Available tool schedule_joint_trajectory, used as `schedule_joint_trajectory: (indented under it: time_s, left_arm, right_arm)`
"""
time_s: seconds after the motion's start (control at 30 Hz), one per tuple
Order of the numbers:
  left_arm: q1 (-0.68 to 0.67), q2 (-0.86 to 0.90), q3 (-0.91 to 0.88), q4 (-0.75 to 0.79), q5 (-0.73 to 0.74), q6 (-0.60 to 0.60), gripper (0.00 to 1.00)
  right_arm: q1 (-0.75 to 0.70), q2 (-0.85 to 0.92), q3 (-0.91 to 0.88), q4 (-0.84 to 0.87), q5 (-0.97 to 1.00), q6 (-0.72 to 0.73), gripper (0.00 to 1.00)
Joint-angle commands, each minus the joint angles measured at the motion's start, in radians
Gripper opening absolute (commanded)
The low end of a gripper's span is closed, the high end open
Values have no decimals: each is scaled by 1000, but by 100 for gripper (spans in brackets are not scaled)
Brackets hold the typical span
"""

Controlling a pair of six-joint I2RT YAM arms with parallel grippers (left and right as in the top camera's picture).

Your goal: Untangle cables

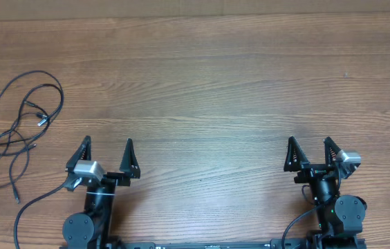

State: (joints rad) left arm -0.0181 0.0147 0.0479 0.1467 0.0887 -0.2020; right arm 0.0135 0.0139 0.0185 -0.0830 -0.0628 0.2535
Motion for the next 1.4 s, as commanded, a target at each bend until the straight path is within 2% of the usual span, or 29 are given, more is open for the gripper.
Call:
schedule_joint_trajectory:
  time_s: [0.0, 0.13, 0.33, 1.37]
  left_arm:
    - [4, -11, -43, 29, -20, 55, 100]
    - [4, -11, -43, -23, -18, 60, 100]
    - [4, -11, -43, -219, -24, 61, 99]
    - [4, -10, -43, -220, -26, 60, 100]
  right_arm:
    - [-5, -7, -10, 2, 9, -8, 100]
    - [-5, -7, -10, 2, 9, -8, 100]
    - [-5, -7, -10, 2, 9, -8, 100]
    - [-5, -7, -10, 2, 9, -8, 100]
